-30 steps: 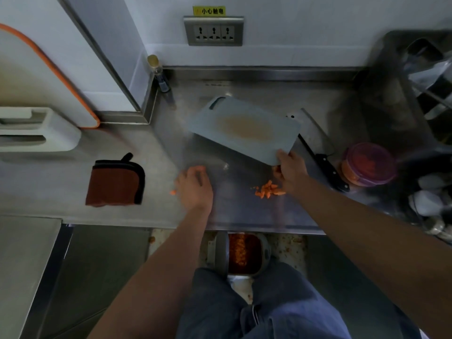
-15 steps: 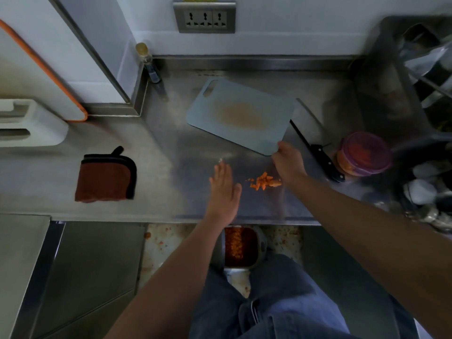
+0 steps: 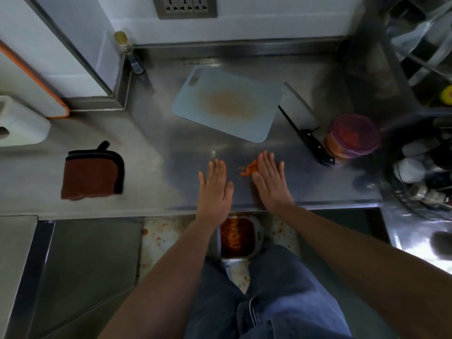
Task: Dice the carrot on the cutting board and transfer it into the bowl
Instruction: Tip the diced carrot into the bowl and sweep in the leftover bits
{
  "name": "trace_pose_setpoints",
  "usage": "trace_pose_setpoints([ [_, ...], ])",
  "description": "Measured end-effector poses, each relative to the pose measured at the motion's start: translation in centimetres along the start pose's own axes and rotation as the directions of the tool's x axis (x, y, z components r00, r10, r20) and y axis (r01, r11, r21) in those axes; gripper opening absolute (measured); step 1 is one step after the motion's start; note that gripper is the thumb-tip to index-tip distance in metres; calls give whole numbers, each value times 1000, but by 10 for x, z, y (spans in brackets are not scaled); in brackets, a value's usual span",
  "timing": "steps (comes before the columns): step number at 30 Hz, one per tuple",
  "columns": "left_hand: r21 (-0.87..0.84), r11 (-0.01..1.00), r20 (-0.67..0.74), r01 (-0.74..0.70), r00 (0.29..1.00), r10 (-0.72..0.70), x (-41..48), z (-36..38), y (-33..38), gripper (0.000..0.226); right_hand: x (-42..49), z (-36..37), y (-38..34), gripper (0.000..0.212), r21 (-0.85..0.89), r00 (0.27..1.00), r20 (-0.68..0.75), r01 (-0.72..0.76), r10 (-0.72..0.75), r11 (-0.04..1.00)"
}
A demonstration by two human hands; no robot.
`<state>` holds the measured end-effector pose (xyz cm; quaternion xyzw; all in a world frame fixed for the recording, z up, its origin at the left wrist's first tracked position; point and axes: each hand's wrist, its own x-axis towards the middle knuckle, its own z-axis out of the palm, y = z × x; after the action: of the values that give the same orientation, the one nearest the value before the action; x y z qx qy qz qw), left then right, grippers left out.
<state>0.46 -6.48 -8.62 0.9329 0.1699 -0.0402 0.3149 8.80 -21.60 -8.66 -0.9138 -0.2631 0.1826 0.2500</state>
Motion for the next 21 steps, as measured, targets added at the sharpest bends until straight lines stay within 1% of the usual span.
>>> trace_pose_setpoints([
  [1, -6, 999, 19, -46, 999, 47, -2, 1, 1, 58, -3, -2, 1, 81, 48, 998, 2, 58, -58, 997],
  [3, -37, 991, 80, -127, 988, 129, -5, -1, 6, 58, -4, -9, 5, 76, 133, 989, 16, 146, -149, 980],
  [4, -70, 986, 96, -154, 982, 160, -6, -2, 10, 57, -2, -12, 6, 71, 146, 989, 21, 145, -149, 979],
  [5, -111, 983, 94, -145, 983, 156, -9, -3, 15, 56, 0, -13, 6, 68, 140, 994, 23, 106, -111, 984],
  [7, -222, 974, 33, -39, 998, 48, -11, -6, 22, 54, 5, -11, 1, 66, 68, 998, 51, 19, -23, 997],
  [8, -256, 967, -50, -12, 999, -1, -12, -9, 22, 51, 4, -9, -3, 67, 23, 997, 68, 28, -30, 999],
  [10, -207, 978, -253, -26, 967, -28, -15, -13, 18, 38, 1, -7, -6, 66, 29, 993, 75, 86, -88, 996],
  [11, -190, 982, -318, -15, 947, -47, -18, -14, 13, 31, 0, -9, -4, 62, 60, 993, 72, 90, -94, 994],
  [12, -215, 976, -338, 25, 936, -98, -20, -16, 11, 27, 2, -13, -1, 59, 82, 993, 68, 86, -92, 993],
  [13, -286, 954, -311, 94, 932, -185, -23, -18, 10, 26, 6, -16, 4, 58, 78, 994, 55, 85, -89, 993],
  [14, -386, 907, -261, 169, 923, -284, -25, -19, 9, 27, 12, -19, 6, 59, 52, 995, 43, 92, -94, 994],
  [15, -506, 829, -193, 240, 905, -380, -28, -19, 9, 33, 19, -21, 7, 60, 21, 993, 48, 106, -107, 994],
  [16, -631, 714, -86, 304, 887, -454, -32, -20, 10, 39, 25, -21, 6, 60, -5, 990, 68, 124, -123, 992],
  [17, -726, 579, 54, 371, 870, -490, -36, -21, 12, 44, 29, -20, 4, 59, -36, 984, 102, 150, -146, 988],
  [18, -761, 471, 205, 447, 854, -478, -41, -21, 13, 49, 31, -18, 1, 58, -68, 975, 141, 185, -174, 980],
  [19, -746, 401, 353, 532, 826, -439, -47, -19, 13, 54, 29, -16, -1, 56, -92, 963, 171, 224, -206, 970],
  [20, -703, 352, 488, 618, 779, -394, -54, -18, 15, 61, 27, -16, 1, 54, -92, 952, 187, 264, -243, 960],
  [21, -651, 311, 592, 692, 720, -363, -60, -14, 15, 67, 23, -17, 3, 52, -60, 939, 193, 299, -283, 952],
])
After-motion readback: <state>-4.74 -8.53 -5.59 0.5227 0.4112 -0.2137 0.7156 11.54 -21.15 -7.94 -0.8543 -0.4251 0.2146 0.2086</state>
